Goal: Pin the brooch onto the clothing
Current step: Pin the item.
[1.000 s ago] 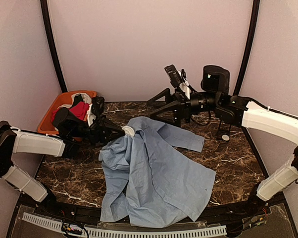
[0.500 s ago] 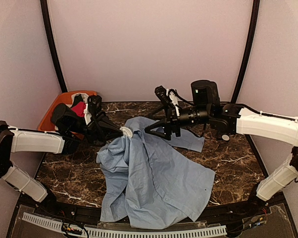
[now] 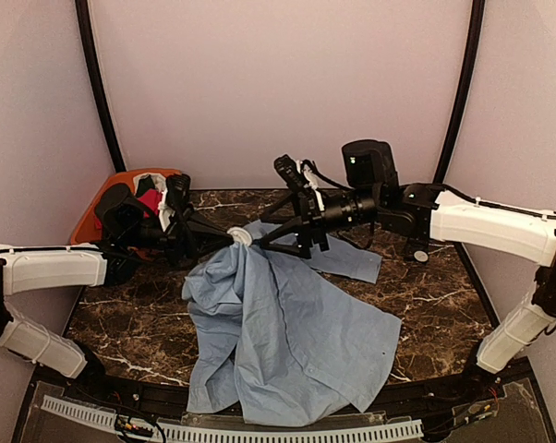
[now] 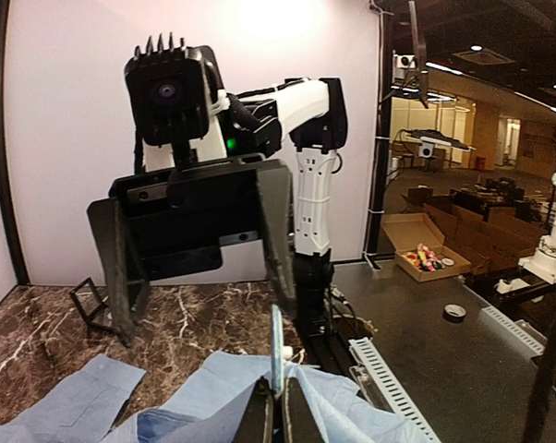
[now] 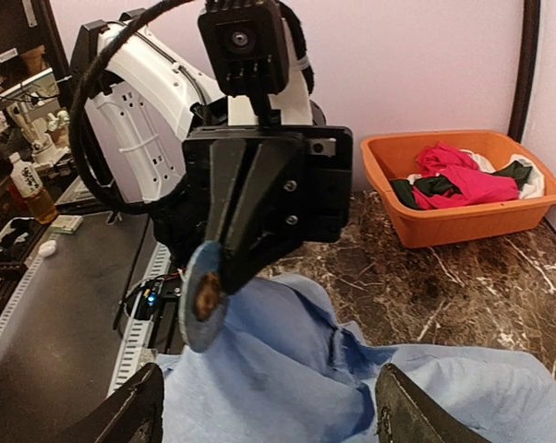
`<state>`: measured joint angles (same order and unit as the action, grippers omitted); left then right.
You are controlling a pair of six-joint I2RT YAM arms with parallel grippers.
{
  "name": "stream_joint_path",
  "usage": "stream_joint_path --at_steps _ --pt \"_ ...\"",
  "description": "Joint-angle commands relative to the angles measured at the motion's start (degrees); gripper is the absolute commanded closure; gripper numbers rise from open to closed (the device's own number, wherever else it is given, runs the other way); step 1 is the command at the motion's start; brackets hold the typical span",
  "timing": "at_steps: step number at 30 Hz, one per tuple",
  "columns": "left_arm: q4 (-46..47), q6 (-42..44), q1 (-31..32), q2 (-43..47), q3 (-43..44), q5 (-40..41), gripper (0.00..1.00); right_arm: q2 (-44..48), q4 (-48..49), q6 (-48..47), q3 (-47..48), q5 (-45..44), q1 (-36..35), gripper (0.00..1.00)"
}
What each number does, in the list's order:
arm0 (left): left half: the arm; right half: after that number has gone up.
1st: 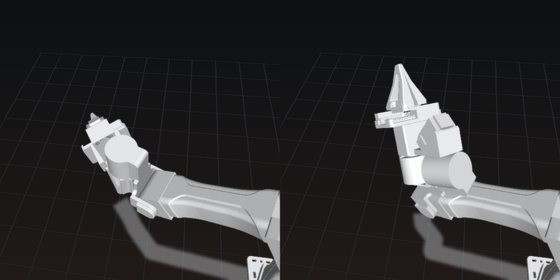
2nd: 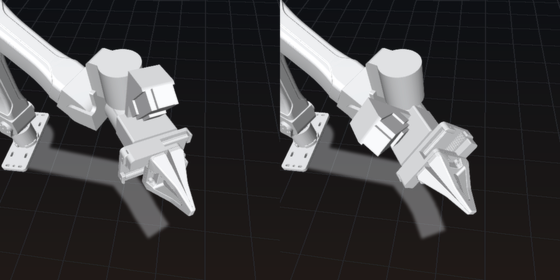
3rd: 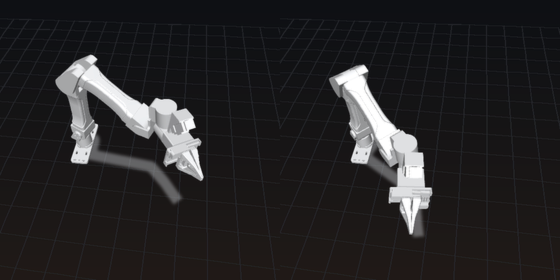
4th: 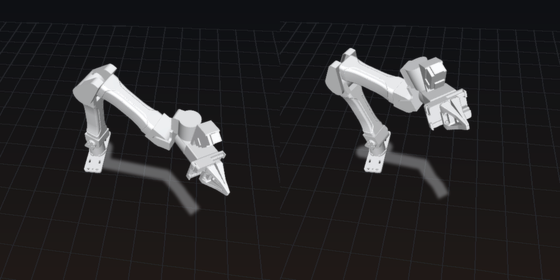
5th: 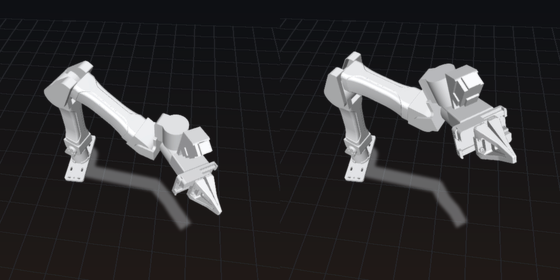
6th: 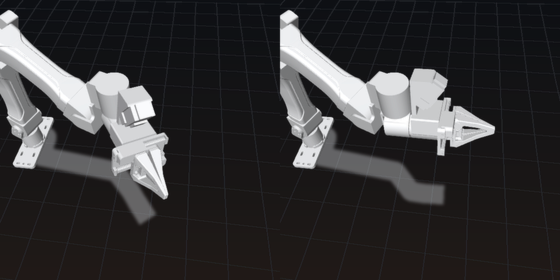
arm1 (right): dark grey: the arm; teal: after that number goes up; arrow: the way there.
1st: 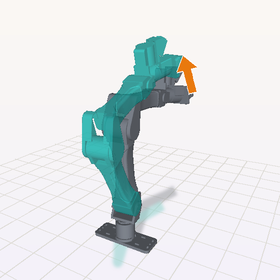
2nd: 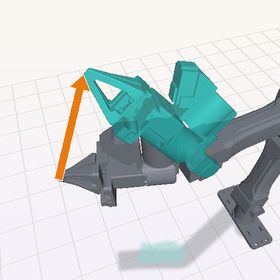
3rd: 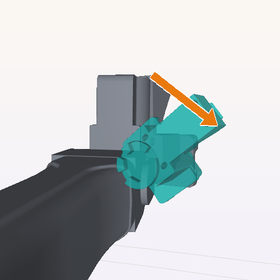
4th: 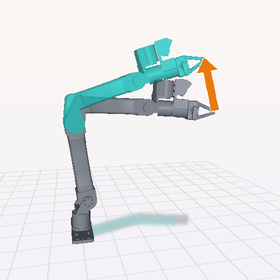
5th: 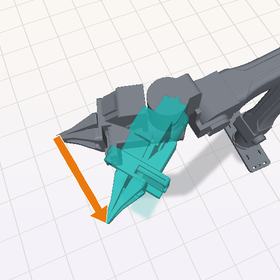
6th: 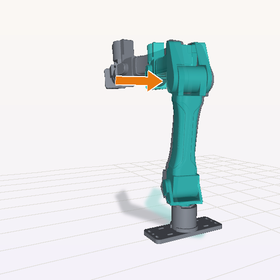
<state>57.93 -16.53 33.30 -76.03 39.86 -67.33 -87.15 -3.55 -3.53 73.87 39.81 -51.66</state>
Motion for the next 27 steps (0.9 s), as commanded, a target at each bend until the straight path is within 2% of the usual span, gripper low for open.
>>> stream_joint_path --at_steps 1,6,11,15,27 --pt "-14.3 8.7 0.3 3.8 2.2 8.3 0.99 -2.5 -2.2 3.5 3.8 6.8 -0.5 0.25" --pt "-17.5 6.1 0.3 4.4 2.3 13.0 0.99 -5.5 -2.9 5.9 7.1 2.7 -1.1 0.26" --pt "-18.4 3.3 0.3 4.1 1.8 15.2 0.99 -9.2 -6.7 4.4 11.6 -5.4 -1.8 0.31" --pt "-19.3 2.1 0.3 4.9 1.6 17.4 0.99 -10.2 -6.9 2.3 11.5 -9.1 -2.4 0.36" --pt "-23.2 3.3 0.2 7.2 1.8 19.0 0.99 -10.6 -6.5 1.1 11.4 -10.0 -2.6 0.55"
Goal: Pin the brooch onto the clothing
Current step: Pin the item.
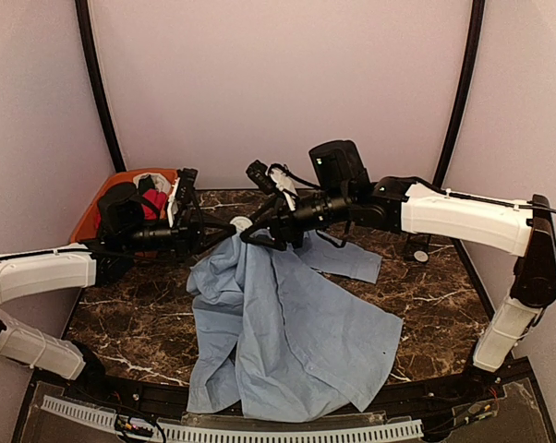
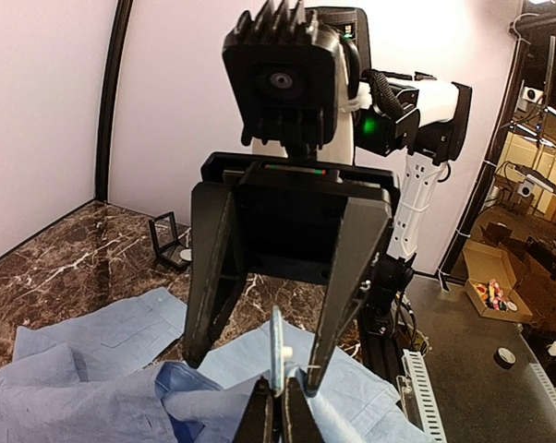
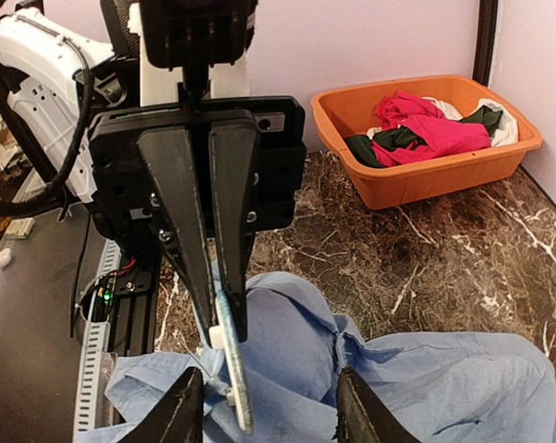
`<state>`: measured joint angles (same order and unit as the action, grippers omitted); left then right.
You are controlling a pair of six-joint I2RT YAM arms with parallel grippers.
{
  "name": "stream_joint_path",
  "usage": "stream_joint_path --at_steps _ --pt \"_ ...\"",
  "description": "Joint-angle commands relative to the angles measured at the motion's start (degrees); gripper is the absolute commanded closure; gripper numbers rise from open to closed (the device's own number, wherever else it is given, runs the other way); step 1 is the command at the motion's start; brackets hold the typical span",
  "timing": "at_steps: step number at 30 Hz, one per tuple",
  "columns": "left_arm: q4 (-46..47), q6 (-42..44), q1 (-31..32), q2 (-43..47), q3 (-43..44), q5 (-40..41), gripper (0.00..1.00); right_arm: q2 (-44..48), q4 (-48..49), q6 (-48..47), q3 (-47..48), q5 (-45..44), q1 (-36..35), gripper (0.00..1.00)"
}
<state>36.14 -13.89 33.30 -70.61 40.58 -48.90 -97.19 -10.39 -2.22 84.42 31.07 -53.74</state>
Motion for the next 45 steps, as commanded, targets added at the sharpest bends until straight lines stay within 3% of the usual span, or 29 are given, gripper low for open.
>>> stream_joint_path --at_steps 1,16,24,45 --pt "-1.5 0.7 0.3 1.8 1.1 0.5 0.99 -0.7 0.3 -0.1 1.0 -1.0 -0.6 0.55" --pt "-2.4 1.3 0.2 1.0 1.3 0.3 0.99 -2.1 -0.1 0.1 2.8 -0.6 -0.7 0.57" --pt "-1.8 1.0 0.3 0.5 1.3 0.0 0.99 -2.6 -0.2 0.1 2.8 -1.1 -0.7 0.67" --pt "-0.7 0.7 0.3 0.5 1.1 -0.7 0.99 -0.7 2.1 0.9 -0.3 -10.2 -0.8 0.79"
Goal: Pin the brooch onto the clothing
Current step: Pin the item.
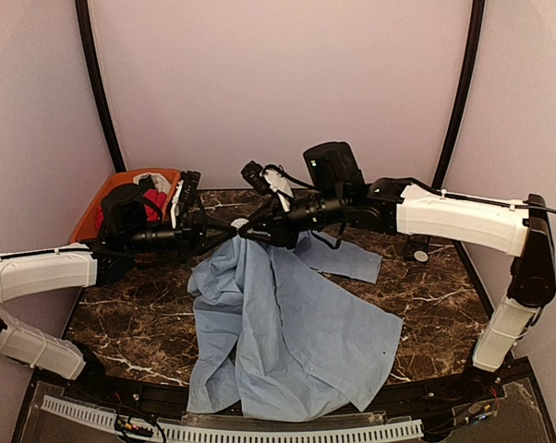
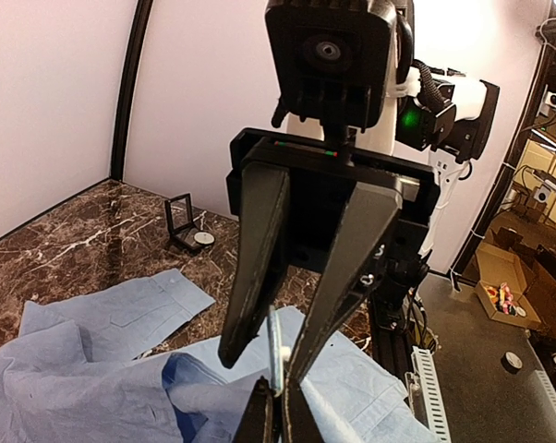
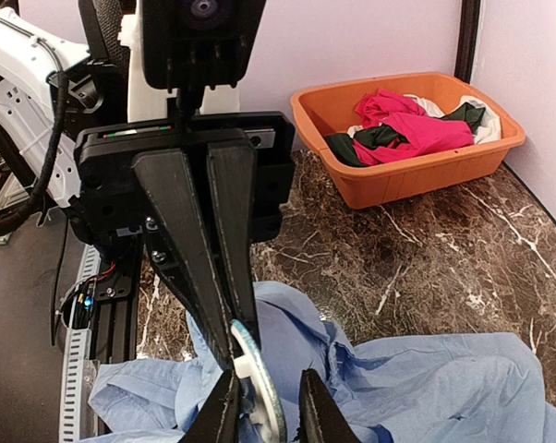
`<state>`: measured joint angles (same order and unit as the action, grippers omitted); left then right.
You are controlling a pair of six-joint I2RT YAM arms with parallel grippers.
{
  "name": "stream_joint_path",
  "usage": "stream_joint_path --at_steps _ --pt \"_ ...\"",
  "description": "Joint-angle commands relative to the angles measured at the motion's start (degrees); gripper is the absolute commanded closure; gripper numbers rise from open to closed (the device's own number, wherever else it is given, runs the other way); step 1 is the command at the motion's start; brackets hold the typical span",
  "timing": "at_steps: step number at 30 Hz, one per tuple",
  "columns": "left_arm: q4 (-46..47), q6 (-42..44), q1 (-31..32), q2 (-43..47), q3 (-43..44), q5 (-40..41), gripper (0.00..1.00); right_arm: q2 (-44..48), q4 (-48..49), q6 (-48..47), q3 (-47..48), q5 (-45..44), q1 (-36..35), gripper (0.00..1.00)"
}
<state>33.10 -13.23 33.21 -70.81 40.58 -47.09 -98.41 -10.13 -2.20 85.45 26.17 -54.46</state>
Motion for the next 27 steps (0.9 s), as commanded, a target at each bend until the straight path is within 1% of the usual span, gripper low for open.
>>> stream_joint_path --at_steps 1,6,10,18,27 --pt "2.4 0.0 0.3 0.8 1.1 -2.6 0.99 0.8 2.1 1.1 -1.6 -6.1 0.0 0.79" --pt "2.5 -0.1 0.3 0.9 1.1 -2.6 0.99 1.6 3.0 2.1 -2.6 -10.3 0.0 0.79" --pt "3.0 -0.3 0.4 1.0 1.1 -2.8 0.99 1.6 2.9 3.2 -2.5 -12.2 0.1 0.82" --pt "3.6 -0.6 0.4 1.1 1.1 -3.0 0.99 0.7 2.2 6.1 -1.2 -11.0 0.3 0.83" --pt "3.6 -0.5 0.3 2.3 1.1 -2.8 0.99 -0.2 0.7 12.7 0.0 -13.1 1.2 0.87"
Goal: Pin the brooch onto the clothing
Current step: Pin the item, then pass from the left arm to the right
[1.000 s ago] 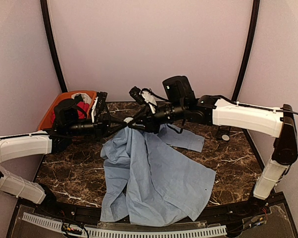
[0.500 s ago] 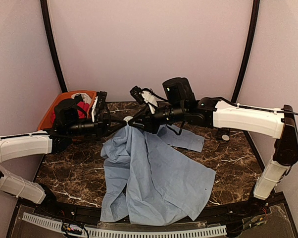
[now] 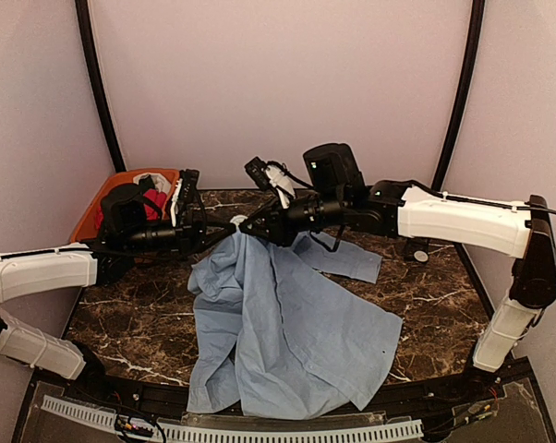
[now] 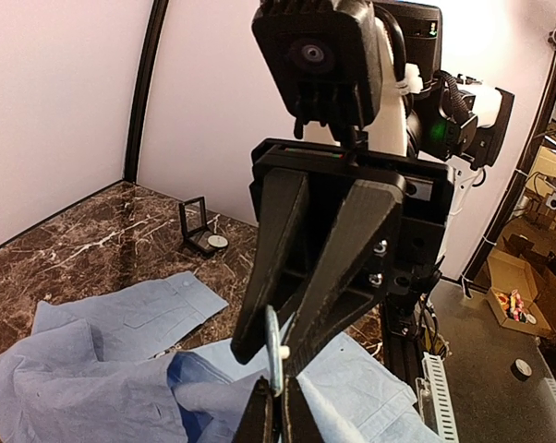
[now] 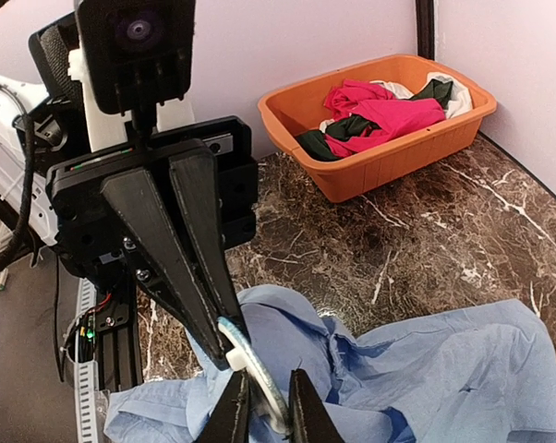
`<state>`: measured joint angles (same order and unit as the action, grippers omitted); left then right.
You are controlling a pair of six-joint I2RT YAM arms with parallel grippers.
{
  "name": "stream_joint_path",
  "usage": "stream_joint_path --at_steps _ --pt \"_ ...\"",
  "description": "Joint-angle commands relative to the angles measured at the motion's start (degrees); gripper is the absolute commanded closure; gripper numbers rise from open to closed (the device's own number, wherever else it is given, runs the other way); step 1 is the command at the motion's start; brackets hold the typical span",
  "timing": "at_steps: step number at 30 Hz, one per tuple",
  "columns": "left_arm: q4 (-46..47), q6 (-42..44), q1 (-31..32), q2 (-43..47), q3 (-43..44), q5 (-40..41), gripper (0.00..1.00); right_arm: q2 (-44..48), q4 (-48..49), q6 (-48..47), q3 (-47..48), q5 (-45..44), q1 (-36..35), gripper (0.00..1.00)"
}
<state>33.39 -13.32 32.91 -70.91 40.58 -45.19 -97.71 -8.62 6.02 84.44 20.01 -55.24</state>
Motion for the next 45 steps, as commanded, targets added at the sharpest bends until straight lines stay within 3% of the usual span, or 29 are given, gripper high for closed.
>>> stream_joint_path --at_steps 1,5,10,14,25,42,45 --pt "3.2 -0.3 0.6 2.5 1.1 -4.7 0.99 -0.9 -0.6 5.1 0.7 -6.8 2.2 0.87" --pt "2.7 0.3 0.6 3.0 1.0 -4.3 0.99 -0.3 1.5 6.0 -0.6 -3.5 2.7 0.84" --pt "2.1 0.8 0.7 3.1 1.1 -4.1 0.99 1.6 7.4 4.1 -4.0 4.7 2.8 0.59" --pt "1.9 1.0 0.6 3.3 1.2 -4.2 0.99 2.0 7.2 1.6 -4.3 8.7 3.1 0.52" --pt "1.3 1.0 0.7 3.2 1.0 -4.6 0.99 4.7 10.3 -3.3 -6.7 17.3 5.9 0.52" --pt "2.3 0.3 0.7 2.0 0.9 -4.6 0.99 0.6 5.7 -9.4 -2.0 21.8 5.5 0.56" --pt "2.8 -0.1 0.7 1.4 1.0 -4.9 0.99 -0.5 4.8 -9.5 -1.1 20.8 5.5 0.60"
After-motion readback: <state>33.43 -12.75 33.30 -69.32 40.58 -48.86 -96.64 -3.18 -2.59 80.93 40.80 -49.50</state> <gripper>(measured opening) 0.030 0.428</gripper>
